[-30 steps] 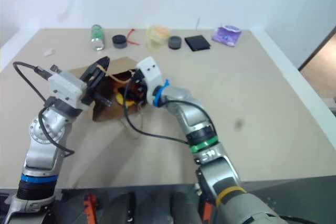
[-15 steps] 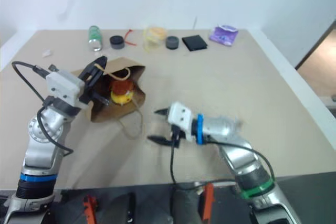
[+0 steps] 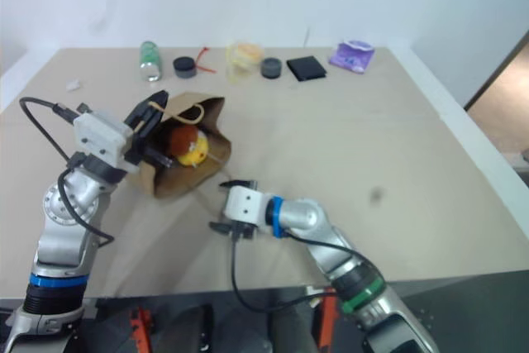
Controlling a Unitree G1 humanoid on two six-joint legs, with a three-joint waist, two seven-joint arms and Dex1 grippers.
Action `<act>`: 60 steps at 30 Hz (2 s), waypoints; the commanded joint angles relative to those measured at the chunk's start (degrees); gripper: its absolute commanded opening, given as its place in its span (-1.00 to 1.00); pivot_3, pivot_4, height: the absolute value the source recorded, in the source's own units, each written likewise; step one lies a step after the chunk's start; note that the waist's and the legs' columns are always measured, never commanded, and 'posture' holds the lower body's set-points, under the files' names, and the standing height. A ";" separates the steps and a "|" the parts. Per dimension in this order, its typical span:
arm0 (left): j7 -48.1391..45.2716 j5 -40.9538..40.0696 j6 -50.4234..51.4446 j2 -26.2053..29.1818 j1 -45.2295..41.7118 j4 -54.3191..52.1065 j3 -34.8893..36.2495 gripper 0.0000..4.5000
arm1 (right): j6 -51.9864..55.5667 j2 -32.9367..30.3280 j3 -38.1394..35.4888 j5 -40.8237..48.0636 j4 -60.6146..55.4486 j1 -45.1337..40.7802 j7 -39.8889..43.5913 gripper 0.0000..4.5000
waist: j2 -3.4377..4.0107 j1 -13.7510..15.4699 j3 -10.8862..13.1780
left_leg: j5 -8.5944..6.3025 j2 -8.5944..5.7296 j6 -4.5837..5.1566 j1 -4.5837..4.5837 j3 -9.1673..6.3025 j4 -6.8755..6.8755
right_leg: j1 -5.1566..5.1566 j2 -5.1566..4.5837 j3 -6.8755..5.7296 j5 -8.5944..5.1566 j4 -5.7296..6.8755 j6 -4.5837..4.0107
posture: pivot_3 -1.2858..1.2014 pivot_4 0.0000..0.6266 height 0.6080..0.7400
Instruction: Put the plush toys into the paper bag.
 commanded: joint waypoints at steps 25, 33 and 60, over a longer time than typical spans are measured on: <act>1.11 -1.59 0.31 -0.63 -2.52 0.82 1.57 -1.00 | -12.69 -4.59 -16.71 3.45 -12.23 -10.44 -7.13 -0.99 | -0.01 0.10 0.00 | 0.00 0.00 0.00 -0.02 0.02 -0.05 | 0.00 -0.01 0.03 -0.01 0.00 0.00 | 0.03 -0.52 1.00; 1.49 -2.79 2.32 -0.52 -2.39 2.08 3.41 -1.00 | -10.38 -4.18 -15.81 3.75 -11.64 -11.12 -5.46 -0.99 | -0.01 0.10 0.00 | 0.00 0.00 0.00 -0.01 0.02 -0.04 | 0.01 -0.01 0.03 0.00 -0.01 0.01 | 0.03 -0.52 1.00; -7.82 -43.29 42.41 12.05 16.26 -15.62 16.55 1.00 | 31.38 -2.72 -18.88 35.52 -17.83 -2.36 3.26 -0.31 | 0.00 -0.24 0.01 | -0.02 0.03 -0.01 -0.01 -0.01 -0.05 | -0.11 0.00 0.02 -0.04 0.01 -0.06 | 0.03 -0.52 1.00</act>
